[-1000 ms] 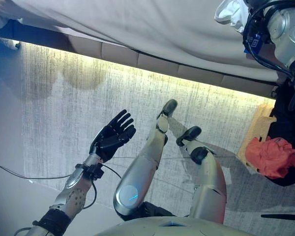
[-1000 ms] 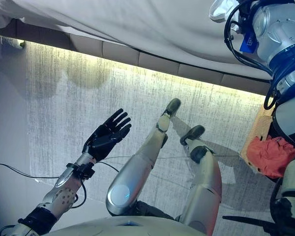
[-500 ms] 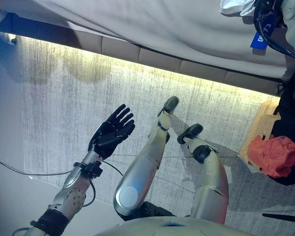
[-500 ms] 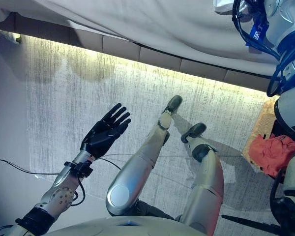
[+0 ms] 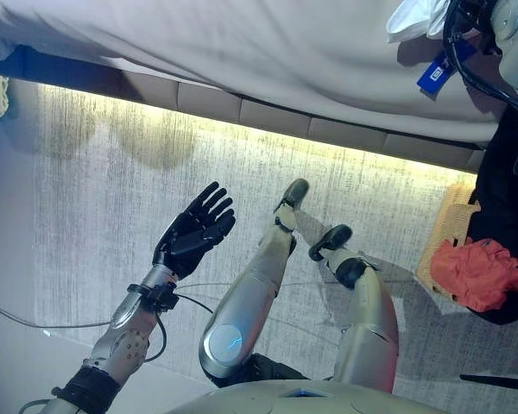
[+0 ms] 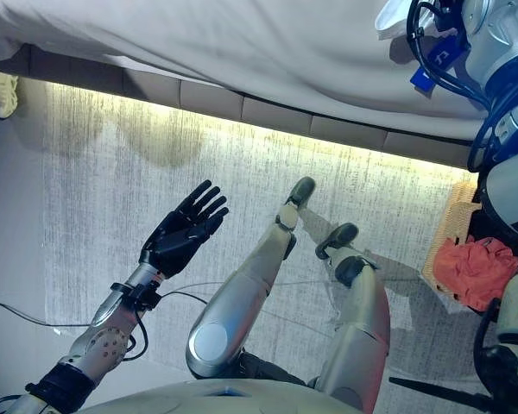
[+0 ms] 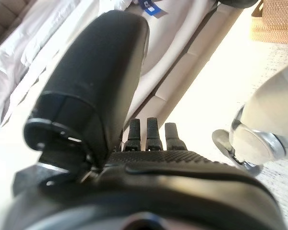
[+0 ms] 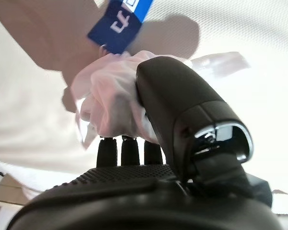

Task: Pick up the clothes from the bed and place them into the basket

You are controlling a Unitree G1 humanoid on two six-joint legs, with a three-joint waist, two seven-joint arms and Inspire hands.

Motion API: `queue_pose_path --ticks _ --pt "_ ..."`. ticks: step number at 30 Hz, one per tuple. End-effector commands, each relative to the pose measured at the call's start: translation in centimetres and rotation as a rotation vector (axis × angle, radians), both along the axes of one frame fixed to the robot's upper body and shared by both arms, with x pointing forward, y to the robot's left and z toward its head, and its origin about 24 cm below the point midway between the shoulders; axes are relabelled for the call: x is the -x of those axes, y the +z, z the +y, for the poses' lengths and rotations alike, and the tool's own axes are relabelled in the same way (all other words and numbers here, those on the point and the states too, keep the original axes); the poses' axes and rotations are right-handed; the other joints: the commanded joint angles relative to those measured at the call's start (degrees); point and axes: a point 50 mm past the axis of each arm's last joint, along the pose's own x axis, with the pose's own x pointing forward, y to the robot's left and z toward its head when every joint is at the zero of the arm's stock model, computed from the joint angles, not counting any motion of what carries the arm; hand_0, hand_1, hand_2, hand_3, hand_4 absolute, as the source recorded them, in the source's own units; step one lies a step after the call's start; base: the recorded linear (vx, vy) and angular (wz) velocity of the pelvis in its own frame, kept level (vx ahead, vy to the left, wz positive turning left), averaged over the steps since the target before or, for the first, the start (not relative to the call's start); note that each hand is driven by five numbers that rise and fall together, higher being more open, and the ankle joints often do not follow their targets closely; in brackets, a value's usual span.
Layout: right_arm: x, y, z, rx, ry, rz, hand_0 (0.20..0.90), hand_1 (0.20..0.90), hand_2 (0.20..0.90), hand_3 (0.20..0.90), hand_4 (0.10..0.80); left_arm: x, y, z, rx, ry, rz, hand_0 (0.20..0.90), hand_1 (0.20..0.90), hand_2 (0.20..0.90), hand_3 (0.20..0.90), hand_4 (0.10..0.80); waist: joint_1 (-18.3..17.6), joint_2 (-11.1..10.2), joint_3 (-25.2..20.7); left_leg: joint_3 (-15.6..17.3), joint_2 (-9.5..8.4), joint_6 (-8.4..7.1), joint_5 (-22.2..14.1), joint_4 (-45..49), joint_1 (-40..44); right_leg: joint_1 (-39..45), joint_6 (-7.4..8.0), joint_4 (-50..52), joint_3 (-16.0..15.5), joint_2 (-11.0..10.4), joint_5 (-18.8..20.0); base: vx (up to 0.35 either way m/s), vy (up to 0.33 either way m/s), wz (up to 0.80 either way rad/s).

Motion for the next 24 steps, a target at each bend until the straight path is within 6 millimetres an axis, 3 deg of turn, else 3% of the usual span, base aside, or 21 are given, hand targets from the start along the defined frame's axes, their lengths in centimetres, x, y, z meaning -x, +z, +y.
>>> queue_pose_path --ticks 1,10,13,19,24 --pt "1.7 2.7 -1.6 -0.054 0.001 -0.190 0.300 0.300 0.300 0.200 0.100 0.2 1.0 0.7 -0.009 0.015 -0.043 0.900 0.900 0.900 0.900 0.800 -1.20 1.60 -1.69 4.21 -1.85 4.95 -9.44 4.36 5.35 5.89 2.76 -0.97 0.87 3.85 3.15 0.019 0.040 -0.11" --pt "2.5 2.1 -3.1 -0.461 0.190 -0.366 0.300 0.300 0.300 0.200 0.100 -1.5 -0.1 0.2 -0.039 0.065 0.049 0.900 0.900 0.900 0.900 0.800 -5.08 -0.42 -1.72 6.73 -0.94 5.08 -12.57 2.18 20.20 21.06 3.81 -5.98 2.65 3.27 2.60 0.057 0.017 -0.24" --pt "3.2 1.7 -4.3 -0.573 0.231 -0.392 0.300 0.300 0.300 0.200 0.100 -1.5 -0.6 0.0 -0.045 0.087 0.081 0.900 0.900 0.900 0.900 0.800 -6.96 -0.96 -3.88 7.98 -0.19 4.94 -13.34 1.69 23.90 25.51 3.88 -9.57 3.56 3.61 3.05 0.086 0.007 -0.41" --pt "4.5 0.2 -7.6 -0.662 0.216 -0.373 0.300 0.300 0.300 0.200 0.100 -0.9 -2.8 0.1 -0.109 0.137 0.199 0.900 0.900 0.900 0.900 0.800 -11.01 -3.20 -9.70 10.36 1.64 4.31 -11.96 -3.69 31.74 33.84 3.72 -19.20 5.32 5.20 5.90 0.076 -0.027 -0.22" --pt "5.4 -0.7 -9.0 -0.689 0.215 -0.340 0.300 0.300 0.300 0.200 0.100 -0.6 -4.1 0.1 -0.142 0.166 0.265 0.900 0.900 0.900 0.900 0.800 -14.55 -4.42 -13.98 12.91 2.55 3.96 -11.20 -8.37 36.87 37.97 4.18 -24.85 7.51 6.78 7.65 0.109 -0.038 -0.30"
